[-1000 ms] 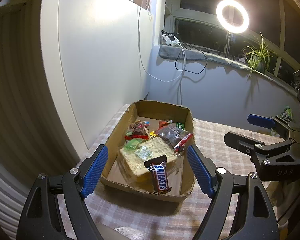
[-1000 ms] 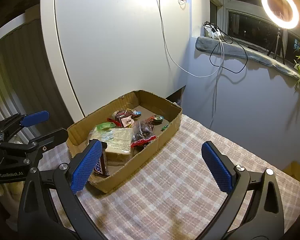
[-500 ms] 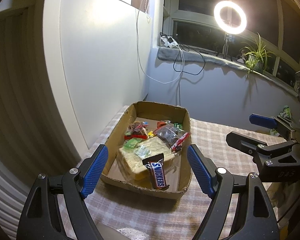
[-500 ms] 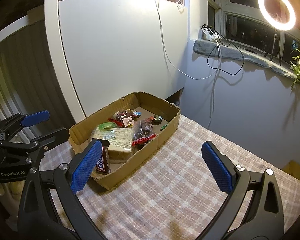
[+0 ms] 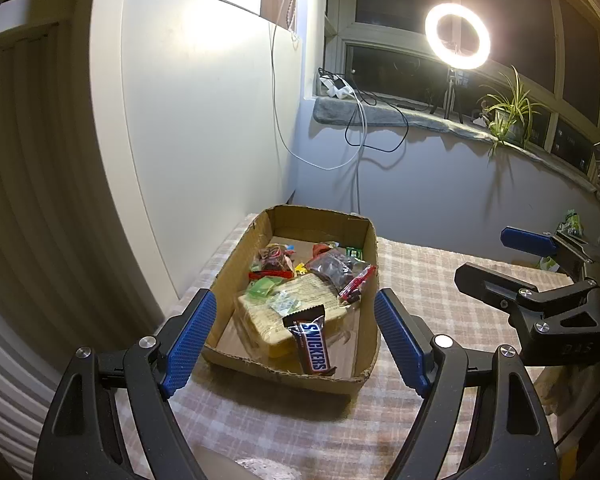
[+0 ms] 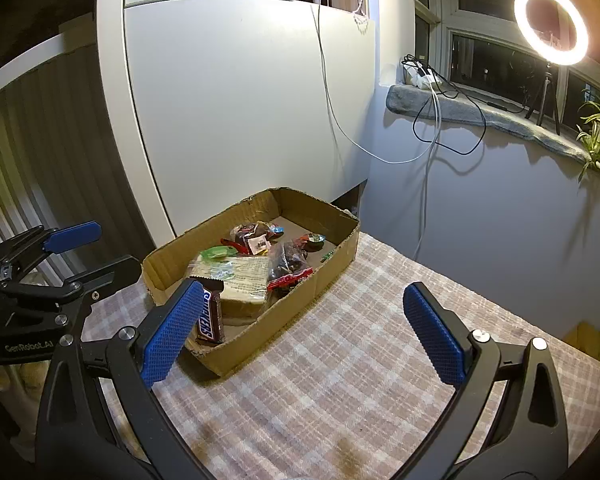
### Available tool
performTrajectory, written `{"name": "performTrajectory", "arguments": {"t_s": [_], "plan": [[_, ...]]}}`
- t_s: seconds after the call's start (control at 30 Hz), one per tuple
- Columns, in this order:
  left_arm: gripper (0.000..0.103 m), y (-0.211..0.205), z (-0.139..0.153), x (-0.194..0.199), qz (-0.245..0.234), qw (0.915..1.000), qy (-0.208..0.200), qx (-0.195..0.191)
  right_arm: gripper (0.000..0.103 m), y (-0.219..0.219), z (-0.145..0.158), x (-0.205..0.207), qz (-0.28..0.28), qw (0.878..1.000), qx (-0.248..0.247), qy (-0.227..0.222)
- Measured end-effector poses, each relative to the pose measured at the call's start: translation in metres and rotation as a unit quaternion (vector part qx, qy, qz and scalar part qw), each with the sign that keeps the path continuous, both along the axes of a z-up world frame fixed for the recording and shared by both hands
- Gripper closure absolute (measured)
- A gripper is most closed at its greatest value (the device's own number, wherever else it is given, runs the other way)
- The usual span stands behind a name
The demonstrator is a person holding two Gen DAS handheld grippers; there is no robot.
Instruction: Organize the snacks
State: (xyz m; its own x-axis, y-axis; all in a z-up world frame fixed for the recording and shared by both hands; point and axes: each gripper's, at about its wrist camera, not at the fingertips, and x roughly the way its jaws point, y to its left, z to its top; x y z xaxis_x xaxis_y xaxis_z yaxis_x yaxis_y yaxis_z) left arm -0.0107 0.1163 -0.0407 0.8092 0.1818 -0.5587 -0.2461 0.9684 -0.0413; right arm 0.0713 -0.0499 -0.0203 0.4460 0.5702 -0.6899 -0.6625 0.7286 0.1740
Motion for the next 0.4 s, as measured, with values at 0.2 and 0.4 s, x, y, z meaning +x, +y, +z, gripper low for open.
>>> {"name": "performTrajectory", "arguments": {"t_s": [0.2, 0.4], "plan": [[0.022, -0.0012, 0.0008, -0.0010, -0.001, 1.0000, -0.001, 0.001, 0.001, -0.0021, 0.0001, -0.0020, -0.001, 1.000, -0.002, 0.000], [0.022, -0.0047, 0.0008, -0.0034, -0.006, 1.0000, -0.002, 0.004, 0.001, -0.0080, -0.0005, -0.0047, -0.004, 1.000, 0.001, 0.002]]}}
